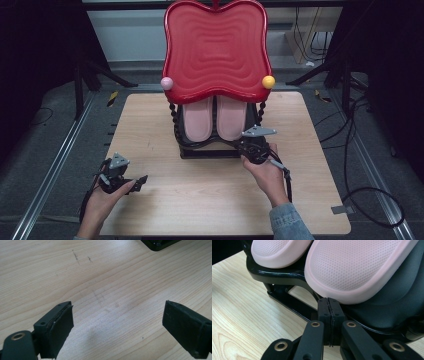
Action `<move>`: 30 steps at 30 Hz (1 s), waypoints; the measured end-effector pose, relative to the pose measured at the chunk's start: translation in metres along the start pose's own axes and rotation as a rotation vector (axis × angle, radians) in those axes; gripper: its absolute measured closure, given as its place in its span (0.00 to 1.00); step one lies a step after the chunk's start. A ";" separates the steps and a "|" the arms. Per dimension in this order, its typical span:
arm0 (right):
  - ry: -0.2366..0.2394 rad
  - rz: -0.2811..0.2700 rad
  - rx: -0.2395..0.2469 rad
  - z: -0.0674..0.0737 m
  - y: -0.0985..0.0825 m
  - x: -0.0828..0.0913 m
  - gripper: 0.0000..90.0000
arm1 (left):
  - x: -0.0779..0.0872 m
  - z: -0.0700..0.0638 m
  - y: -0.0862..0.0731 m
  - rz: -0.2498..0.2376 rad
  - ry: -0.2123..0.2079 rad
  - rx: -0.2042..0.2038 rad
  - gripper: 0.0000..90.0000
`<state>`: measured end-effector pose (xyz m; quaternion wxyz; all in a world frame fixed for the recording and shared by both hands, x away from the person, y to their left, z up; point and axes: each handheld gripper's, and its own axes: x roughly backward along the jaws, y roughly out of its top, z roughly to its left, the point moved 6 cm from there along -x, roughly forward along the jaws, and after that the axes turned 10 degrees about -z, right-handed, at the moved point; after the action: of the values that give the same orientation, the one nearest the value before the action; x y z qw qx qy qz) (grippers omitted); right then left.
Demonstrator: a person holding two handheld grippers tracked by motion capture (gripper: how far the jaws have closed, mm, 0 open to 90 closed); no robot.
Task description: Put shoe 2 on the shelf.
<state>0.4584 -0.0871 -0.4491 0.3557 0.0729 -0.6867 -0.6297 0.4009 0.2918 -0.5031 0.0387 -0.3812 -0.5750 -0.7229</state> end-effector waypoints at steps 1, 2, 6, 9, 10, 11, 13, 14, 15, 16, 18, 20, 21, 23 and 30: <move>0.001 0.002 -0.001 0.001 0.000 0.000 1.00 | 0.000 0.000 0.000 -0.003 0.000 0.002 0.10; 0.004 0.001 0.006 0.001 0.000 0.001 1.00 | 0.000 0.000 0.000 -0.004 0.001 0.002 0.10; 0.010 -0.008 0.018 0.004 -0.003 0.009 0.97 | 0.000 0.001 0.000 -0.011 0.002 0.004 0.09; 0.023 -0.022 0.033 0.008 -0.010 0.020 0.78 | 0.000 0.002 0.000 -0.011 0.005 0.006 0.08; 0.024 -0.022 0.037 0.009 -0.012 0.023 0.75 | 0.001 0.002 0.000 -0.012 0.005 0.005 0.08; 0.037 -0.031 0.046 0.009 -0.015 0.027 0.72 | 0.001 0.002 0.001 -0.013 0.004 0.005 0.07; 0.046 -0.037 0.058 0.008 -0.022 0.035 0.63 | 0.000 0.002 0.001 -0.013 0.003 0.005 0.07; 0.047 -0.037 0.068 0.006 -0.026 0.039 0.59 | -0.001 0.002 0.000 -0.011 0.002 0.003 0.07; 0.044 -0.034 0.073 0.003 -0.030 0.043 0.55 | -0.002 0.002 0.000 -0.008 0.003 0.001 0.07; 0.037 -0.028 0.075 -0.002 -0.034 0.047 0.50 | -0.003 0.001 -0.001 -0.005 0.002 0.000 0.07; 0.007 -0.028 0.065 -0.015 -0.043 0.054 0.42 | -0.006 0.000 -0.002 -0.004 -0.005 -0.007 0.06; -0.035 -0.027 0.047 -0.032 -0.052 0.060 0.31 | -0.009 -0.001 -0.002 0.000 -0.006 -0.011 0.06; -0.057 -0.033 0.043 -0.041 -0.056 0.063 0.27 | -0.012 -0.001 -0.003 0.000 -0.008 -0.011 0.06; -0.109 -0.024 0.020 -0.061 -0.066 0.068 0.19 | -0.017 -0.001 -0.004 0.005 -0.012 -0.012 0.06; -0.288 0.084 -0.080 -0.120 -0.099 0.068 0.12 | -0.033 0.008 -0.019 0.032 0.007 0.021 0.05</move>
<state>0.4433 -0.2416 -0.5178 0.2819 -0.0612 -0.7075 -0.6451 0.4189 0.2919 -0.5377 0.0565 -0.3873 -0.5763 -0.7174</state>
